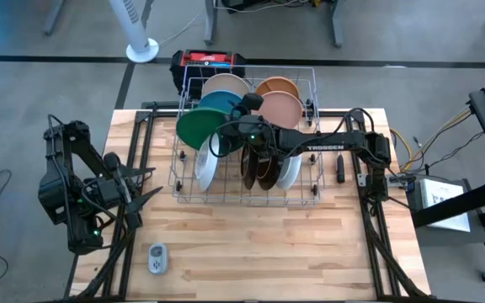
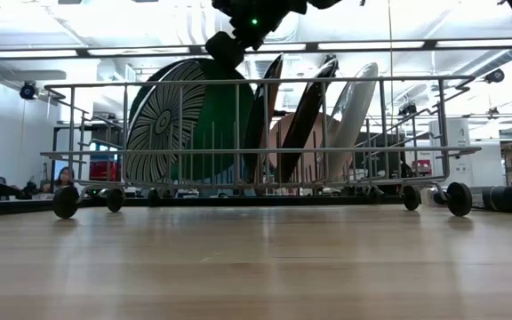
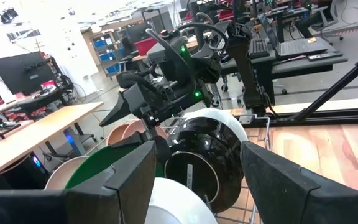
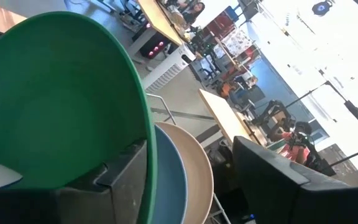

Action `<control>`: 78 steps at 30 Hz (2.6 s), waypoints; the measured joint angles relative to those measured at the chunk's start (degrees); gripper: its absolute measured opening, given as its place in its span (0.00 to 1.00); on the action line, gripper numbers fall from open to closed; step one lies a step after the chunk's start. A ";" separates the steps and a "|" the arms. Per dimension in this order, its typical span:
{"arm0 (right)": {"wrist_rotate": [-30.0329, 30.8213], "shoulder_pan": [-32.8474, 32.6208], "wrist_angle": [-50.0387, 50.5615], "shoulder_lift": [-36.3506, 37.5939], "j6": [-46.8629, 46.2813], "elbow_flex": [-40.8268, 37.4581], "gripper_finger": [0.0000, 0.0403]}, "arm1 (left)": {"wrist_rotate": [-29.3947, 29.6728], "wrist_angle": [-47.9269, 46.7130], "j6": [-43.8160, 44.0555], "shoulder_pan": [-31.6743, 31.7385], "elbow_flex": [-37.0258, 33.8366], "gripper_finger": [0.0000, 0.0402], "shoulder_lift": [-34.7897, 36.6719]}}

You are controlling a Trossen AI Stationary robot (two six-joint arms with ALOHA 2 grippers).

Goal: Sort dishes
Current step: Put the green plate into the dish rack, then return to Home Position

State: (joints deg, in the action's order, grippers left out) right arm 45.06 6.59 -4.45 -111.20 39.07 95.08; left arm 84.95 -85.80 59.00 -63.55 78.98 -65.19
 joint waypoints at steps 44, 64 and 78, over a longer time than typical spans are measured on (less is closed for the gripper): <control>7.58 -7.81 9.45 7.19 -4.70 0.34 0.81 | -1.09 0.99 0.02 0.00 0.00 0.56 -0.50; -18.65 -21.56 4.87 26.13 -20.56 -21.97 0.77 | 4.52 3.81 -1.07 3.50 4.31 0.56 -15.72; -17.18 -32.49 1.18 25.88 -20.26 -24.25 0.77 | -7.65 6.87 -14.77 4.51 39.32 0.56 -42.26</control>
State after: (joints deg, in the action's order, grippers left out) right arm 27.87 -25.90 -3.26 -85.32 18.81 70.83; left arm 77.30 -78.93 44.24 -59.04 118.30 -107.45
